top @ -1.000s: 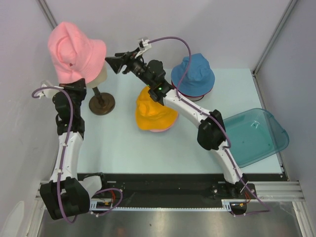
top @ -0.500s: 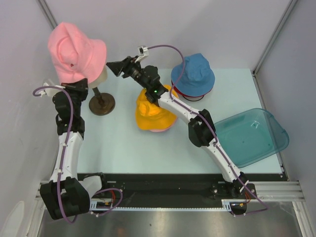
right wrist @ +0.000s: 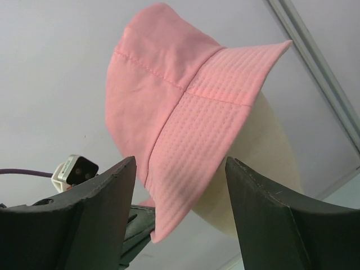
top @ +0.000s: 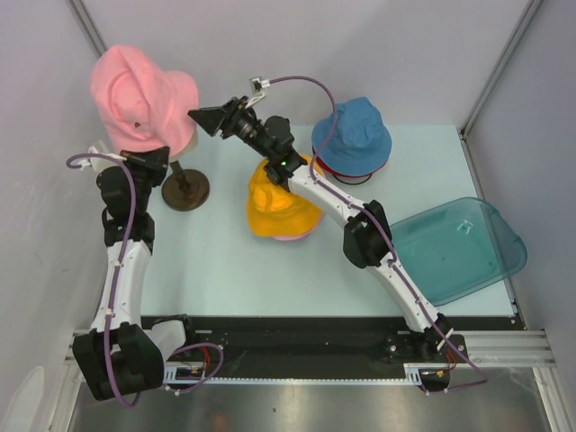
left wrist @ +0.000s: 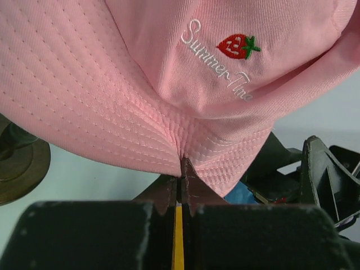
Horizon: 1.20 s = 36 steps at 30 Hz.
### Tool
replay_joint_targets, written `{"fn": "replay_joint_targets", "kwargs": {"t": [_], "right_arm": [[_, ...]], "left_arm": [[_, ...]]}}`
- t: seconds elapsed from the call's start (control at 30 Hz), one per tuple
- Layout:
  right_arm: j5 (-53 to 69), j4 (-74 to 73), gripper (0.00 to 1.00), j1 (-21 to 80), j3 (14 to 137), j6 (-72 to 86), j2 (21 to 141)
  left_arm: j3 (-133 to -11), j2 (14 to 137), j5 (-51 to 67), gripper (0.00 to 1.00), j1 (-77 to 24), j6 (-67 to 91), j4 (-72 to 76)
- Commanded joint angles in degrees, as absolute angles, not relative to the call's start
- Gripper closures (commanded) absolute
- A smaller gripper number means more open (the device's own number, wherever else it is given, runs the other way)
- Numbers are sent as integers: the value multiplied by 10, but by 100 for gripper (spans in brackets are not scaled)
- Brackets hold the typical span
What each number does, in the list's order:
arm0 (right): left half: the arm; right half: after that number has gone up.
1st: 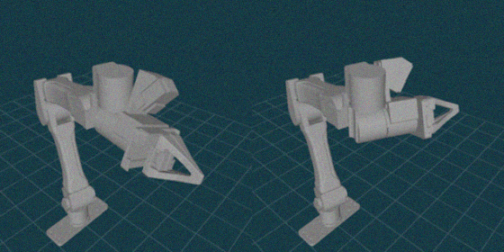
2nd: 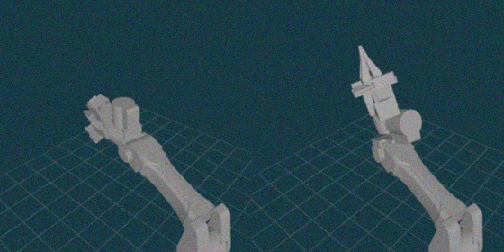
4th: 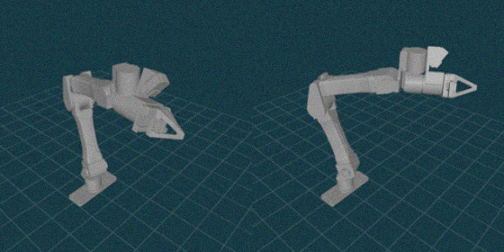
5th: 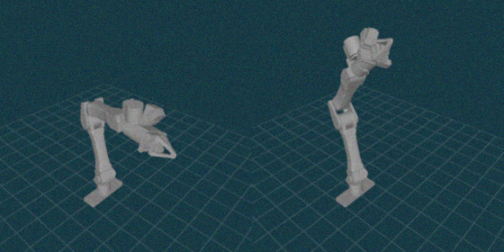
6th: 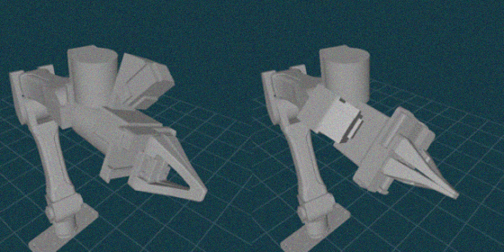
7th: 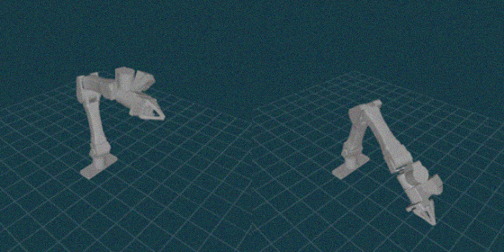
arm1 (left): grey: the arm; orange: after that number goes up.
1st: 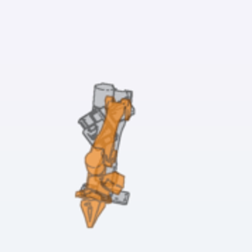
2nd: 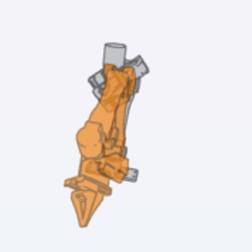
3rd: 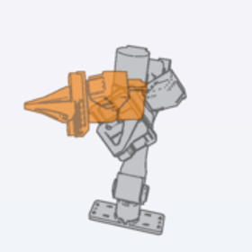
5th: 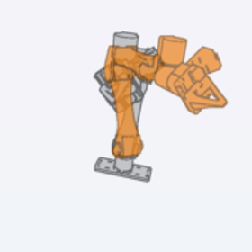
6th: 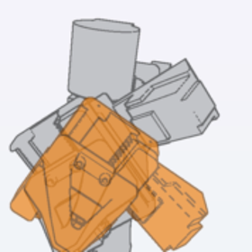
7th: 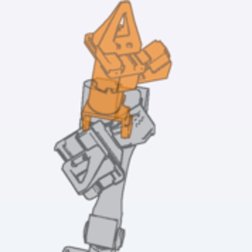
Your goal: Stack the hats
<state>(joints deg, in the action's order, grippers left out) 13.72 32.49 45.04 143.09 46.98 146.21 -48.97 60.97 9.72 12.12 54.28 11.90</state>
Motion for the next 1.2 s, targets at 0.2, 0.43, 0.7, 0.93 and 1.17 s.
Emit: {"fn": "replay_joint_targets", "kwargs": {"t": [0.2, 0.43, 0.7, 0.93, 1.17], "right_arm": [[167, 304, 31, 446, 1479, 506, 1492], [152, 333, 91, 447, 1470, 503, 1486], [70, 254, 99, 451, 1476, 504, 1476], [32, 208, 100, 453, 1477, 518, 1483], [5, 155, 100, 454, 1475, 526, 1485]], "left_arm": [[-496, 604, 169, 100, 114, 504, 76], [-500, 604, 168, 100, 113, 509, 74], [-533, 615, 163, 71, 114, 510, 72], [-553, 607, 151, 33, 115, 494, 47], [-570, 602, 141, 16, 131, 489, 25]]}}
